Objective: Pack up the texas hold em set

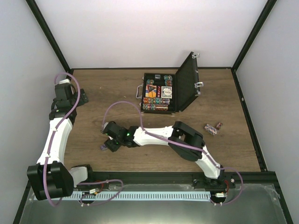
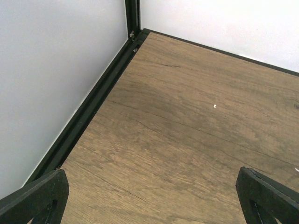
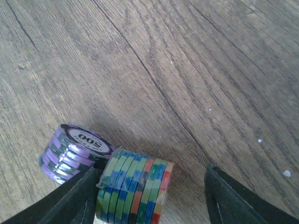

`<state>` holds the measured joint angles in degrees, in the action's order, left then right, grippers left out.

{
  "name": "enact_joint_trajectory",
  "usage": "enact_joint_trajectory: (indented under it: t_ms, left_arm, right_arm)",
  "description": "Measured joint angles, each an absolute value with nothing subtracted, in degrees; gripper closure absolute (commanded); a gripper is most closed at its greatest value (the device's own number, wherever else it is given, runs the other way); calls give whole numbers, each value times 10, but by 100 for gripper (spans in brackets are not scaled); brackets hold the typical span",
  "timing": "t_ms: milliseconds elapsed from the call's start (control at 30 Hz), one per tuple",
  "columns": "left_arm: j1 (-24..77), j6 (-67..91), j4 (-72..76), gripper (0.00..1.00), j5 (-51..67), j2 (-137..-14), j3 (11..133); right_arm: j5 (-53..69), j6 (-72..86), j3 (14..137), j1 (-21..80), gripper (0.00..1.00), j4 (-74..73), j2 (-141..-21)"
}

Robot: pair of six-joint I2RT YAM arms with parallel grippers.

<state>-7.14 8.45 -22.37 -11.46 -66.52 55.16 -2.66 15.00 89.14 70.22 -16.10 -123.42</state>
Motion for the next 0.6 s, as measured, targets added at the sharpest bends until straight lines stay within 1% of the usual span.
enact_joint_trajectory:
  t_ms: [233, 367, 567, 600]
  left_arm:
    - [-71, 85, -224, 0, -115, -665, 552]
    - [-71, 85, -224, 0, -115, -665, 552]
    - [-71, 84, -224, 0, -115, -665, 552]
    - [-71, 84, -224, 0, -115, -665, 552]
  right_arm:
    - [-31, 150, 904, 703, 52, -173, -1242]
    - [-35, 153, 904, 703, 55, -179, -1242]
    - [-40, 155, 904, 703, 56, -181, -1242]
    - [-41, 155, 904, 703, 58, -181, -1243]
